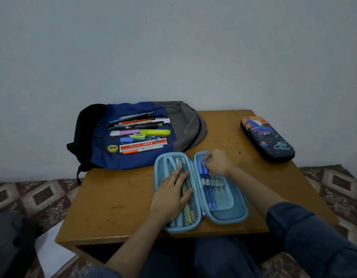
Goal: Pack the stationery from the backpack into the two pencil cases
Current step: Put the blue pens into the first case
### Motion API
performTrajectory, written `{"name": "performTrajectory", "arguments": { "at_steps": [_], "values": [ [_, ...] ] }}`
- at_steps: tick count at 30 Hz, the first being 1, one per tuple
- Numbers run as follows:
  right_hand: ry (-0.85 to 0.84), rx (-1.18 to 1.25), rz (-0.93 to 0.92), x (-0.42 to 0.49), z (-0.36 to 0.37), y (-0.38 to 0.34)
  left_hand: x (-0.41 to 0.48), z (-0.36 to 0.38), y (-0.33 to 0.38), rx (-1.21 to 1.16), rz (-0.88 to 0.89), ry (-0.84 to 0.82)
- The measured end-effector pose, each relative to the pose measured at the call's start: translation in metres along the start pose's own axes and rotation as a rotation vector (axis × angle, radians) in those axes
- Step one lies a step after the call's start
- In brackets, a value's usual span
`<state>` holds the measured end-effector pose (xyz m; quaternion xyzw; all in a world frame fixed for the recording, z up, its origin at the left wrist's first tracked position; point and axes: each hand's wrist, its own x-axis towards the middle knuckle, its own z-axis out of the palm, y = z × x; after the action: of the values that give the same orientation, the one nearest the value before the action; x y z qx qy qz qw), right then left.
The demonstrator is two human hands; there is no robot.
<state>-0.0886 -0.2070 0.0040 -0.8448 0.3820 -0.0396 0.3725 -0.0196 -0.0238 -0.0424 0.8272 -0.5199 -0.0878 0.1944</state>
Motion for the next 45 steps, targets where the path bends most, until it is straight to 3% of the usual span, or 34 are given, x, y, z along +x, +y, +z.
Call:
{"name": "performTrajectory", "arguments": {
  "at_steps": [6, 10, 12, 14, 15, 17, 20, 22, 25, 39, 45],
  "values": [
    [0.097, 0.106, -0.008, 0.002, 0.001, 0.001, -0.001, -0.001, 0.001, -0.007, -0.013, -0.001],
    [0.075, 0.027, 0.018, 0.005, 0.002, -0.005, -0.002, -0.002, 0.002, -0.042, -0.022, -0.017],
    [0.076, -0.029, 0.011, 0.007, 0.0, -0.006, 0.0, -0.014, 0.007, -0.275, -0.081, 0.036],
    [0.091, -0.097, -0.024, 0.009, -0.003, -0.008, 0.007, -0.037, 0.007, -0.583, -0.192, 0.201],
    [0.115, -0.124, -0.05, 0.009, -0.005, -0.01, 0.013, -0.051, 0.003, -0.608, -0.201, 0.288],
    [0.167, -0.141, -0.113, 0.01, -0.003, -0.018, 0.021, -0.074, -0.019, -0.475, -0.203, 0.378],
    [0.231, -0.116, -0.215, 0.01, 0.003, -0.036, 0.022, -0.091, -0.072, -0.272, -0.343, 0.409],
    [0.243, -0.097, -0.277, 0.012, 0.009, -0.05, 0.011, -0.086, -0.107, -0.096, -0.427, 0.371],
    [0.21, -0.084, -0.365, 0.017, 0.023, -0.072, -0.011, -0.059, -0.136, 0.083, -0.378, 0.279],
    [0.091, -0.115, -0.526, 0.071, 0.111, -0.164, -0.012, -0.051, -0.141, 0.089, -0.318, 0.402],
    [0.089, -0.368, -0.52, 0.096, 0.129, -0.179, -0.012, -0.049, -0.144, 0.092, -0.306, 0.423]
  ]
}}
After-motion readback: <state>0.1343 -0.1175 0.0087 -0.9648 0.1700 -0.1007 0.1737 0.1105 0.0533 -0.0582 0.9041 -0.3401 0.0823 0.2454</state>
